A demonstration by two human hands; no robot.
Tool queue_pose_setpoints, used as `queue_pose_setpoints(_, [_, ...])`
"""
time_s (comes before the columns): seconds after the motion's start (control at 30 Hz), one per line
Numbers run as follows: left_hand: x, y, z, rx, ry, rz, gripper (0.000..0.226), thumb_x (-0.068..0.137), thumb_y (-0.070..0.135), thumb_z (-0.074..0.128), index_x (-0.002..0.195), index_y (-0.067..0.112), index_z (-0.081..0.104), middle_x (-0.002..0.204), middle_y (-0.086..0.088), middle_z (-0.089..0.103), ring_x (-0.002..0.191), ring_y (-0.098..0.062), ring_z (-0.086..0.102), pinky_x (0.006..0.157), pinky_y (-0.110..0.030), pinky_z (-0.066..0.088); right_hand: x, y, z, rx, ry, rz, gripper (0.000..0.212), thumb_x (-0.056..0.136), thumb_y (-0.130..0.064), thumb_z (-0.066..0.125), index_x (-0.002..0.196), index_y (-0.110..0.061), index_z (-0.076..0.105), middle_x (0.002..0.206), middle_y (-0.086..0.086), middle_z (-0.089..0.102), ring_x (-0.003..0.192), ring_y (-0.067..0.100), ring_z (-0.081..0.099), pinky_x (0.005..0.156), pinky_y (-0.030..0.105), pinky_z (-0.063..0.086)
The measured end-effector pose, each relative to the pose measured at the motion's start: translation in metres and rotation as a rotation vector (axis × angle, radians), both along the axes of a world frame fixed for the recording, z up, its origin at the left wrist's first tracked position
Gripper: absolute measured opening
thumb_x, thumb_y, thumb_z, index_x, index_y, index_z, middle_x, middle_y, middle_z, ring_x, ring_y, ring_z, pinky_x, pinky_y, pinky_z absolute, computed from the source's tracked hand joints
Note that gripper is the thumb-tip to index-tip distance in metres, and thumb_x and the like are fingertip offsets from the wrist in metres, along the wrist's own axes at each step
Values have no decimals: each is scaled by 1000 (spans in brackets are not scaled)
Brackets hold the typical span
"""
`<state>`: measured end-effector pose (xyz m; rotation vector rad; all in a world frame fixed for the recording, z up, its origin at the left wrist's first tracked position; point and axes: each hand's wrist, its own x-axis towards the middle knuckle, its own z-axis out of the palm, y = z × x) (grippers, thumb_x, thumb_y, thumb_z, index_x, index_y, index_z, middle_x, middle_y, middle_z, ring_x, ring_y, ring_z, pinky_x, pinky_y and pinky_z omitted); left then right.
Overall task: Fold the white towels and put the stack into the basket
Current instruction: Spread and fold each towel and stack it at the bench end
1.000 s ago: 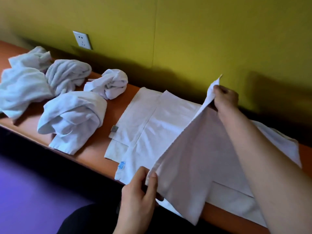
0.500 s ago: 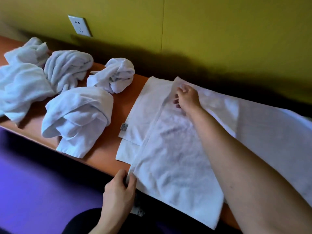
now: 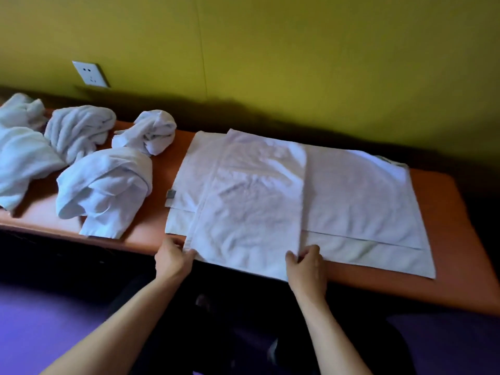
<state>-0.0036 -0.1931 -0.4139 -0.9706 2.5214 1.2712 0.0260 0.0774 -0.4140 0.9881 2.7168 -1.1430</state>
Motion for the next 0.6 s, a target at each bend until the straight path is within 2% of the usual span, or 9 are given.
queue_pose_setpoints(0.13, [-4, 5, -5, 39, -89, 1, 50, 81, 31, 76, 115, 4, 53, 106, -18, 67, 96, -40, 67, 78, -37, 51, 25, -4, -3, -71, -96, -6, 24, 89, -30, 62, 99, -8, 58, 107, 16, 66, 103, 36, 62, 77, 36, 45])
queue_pose_setpoints(0.2, [-7, 1, -7, 85, -94, 5, 42, 83, 33, 73, 110, 3, 61, 100, -17, 70, 81, -35, 71, 76, -42, 61, 27, -6, -1, -120, -88, -2, 16, 91, -24, 61, 94, -8, 59, 107, 19, 68, 102, 36, 63, 77, 35, 45])
queue_pose_setpoints(0.27, [-1, 0, -2, 170, -73, 7, 25, 88, 23, 67, 102, 2, 69, 98, -18, 70, 74, -31, 71, 70, -46, 63, 33, -3, 4, -178, -33, -27, 11, 93, -21, 60, 90, -11, 56, 103, 18, 69, 100, 36, 64, 77, 34, 43])
queue_pose_setpoints(0.37, [16, 4, 16, 267, -9, 17, 22, 95, 21, 59, 96, 0, 66, 98, -21, 67, 76, -30, 71, 65, -47, 64, 44, 5, 17, -193, 105, -59, 8, 92, -17, 63, 89, -12, 57, 95, 14, 71, 93, 33, 66, 75, 32, 44])
queue_pose_setpoints(0.43, [30, 6, 27, 393, 23, 36, 21, 98, 17, 55, 100, -3, 61, 100, -21, 65, 79, -31, 71, 63, -44, 64, 52, 11, 24, -200, 167, -74, 8, 91, -15, 65, 87, -13, 59, 87, 11, 72, 87, 31, 67, 71, 29, 43])
queue_pose_setpoints(0.53, [56, 10, 37, 527, 56, 59, 19, 99, 10, 53, 102, -9, 57, 101, -21, 63, 79, -34, 72, 62, -41, 64, 66, 16, 25, -217, 185, -96, 7, 90, -19, 66, 88, -14, 62, 82, 6, 72, 81, 27, 68, 70, 29, 44])
queue_pose_setpoints(0.6, [76, 13, 43, 590, 90, 71, 16, 98, 7, 52, 101, -8, 57, 100, -22, 66, 78, -34, 75, 65, -42, 64, 76, 20, 23, -215, 213, -109, 6, 89, -21, 67, 89, -17, 63, 81, 4, 73, 79, 26, 70, 74, 33, 51])
